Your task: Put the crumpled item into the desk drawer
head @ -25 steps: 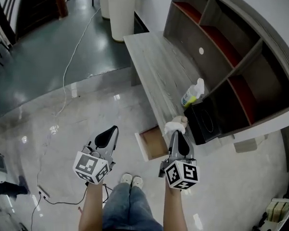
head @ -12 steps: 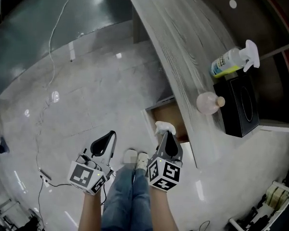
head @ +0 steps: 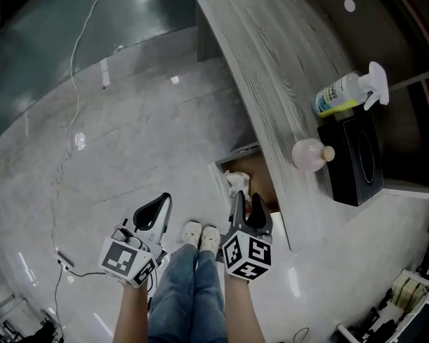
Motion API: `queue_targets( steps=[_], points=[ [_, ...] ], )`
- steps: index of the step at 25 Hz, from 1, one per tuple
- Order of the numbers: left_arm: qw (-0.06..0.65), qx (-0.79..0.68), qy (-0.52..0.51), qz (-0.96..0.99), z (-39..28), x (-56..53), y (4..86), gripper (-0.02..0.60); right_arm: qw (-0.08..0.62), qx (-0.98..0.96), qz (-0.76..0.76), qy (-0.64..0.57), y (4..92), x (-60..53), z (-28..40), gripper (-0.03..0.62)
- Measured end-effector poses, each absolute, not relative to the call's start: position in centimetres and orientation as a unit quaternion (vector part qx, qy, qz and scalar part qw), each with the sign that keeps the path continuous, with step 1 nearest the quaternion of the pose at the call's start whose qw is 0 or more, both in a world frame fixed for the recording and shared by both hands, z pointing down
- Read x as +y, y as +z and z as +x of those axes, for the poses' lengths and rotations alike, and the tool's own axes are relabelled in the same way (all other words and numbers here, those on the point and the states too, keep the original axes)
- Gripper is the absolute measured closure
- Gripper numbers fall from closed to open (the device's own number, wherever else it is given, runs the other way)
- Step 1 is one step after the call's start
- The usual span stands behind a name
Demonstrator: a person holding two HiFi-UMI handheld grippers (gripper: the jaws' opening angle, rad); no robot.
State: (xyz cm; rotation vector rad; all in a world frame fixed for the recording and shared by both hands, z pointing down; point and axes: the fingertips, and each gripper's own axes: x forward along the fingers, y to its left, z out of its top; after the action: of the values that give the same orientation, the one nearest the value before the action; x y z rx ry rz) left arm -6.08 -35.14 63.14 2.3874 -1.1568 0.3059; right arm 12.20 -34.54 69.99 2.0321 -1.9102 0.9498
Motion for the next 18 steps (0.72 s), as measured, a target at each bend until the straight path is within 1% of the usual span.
queue_targets(
  steps=[3,6,8,14,18],
  points=[
    [0.203,-0.422,0.098,0.878,-5.4,-37.1,59.9,0.580,0.057,-0.677,0.679,0.277,64.5,-36.1,11.7,0.488],
    [0.168,-0.423,0.076,0.887,-4.6,-38.9,54.2,0.580,0.018,-0.692,0.684,0.231,56.8,-37.4,12.9,0.560],
    [0.140,-0.424,0.063,0.893,-4.1,-40.0,49.8,0.580,-0.007,-0.696,0.690,0.200,51.4,-38.1,14.3,0.583],
    [0.046,-0.438,0.009,0.898,-3.0,-44.9,36.9,0.580,-0.077,-0.701,0.703,0.090,37.1,-40.9,19.7,0.585],
    [-0.006,-0.433,-0.026,0.901,-1.5,-47.2,30.3,0.580,-0.112,-0.699,0.705,0.026,30.3,-42.2,22.6,0.585]
  ],
)
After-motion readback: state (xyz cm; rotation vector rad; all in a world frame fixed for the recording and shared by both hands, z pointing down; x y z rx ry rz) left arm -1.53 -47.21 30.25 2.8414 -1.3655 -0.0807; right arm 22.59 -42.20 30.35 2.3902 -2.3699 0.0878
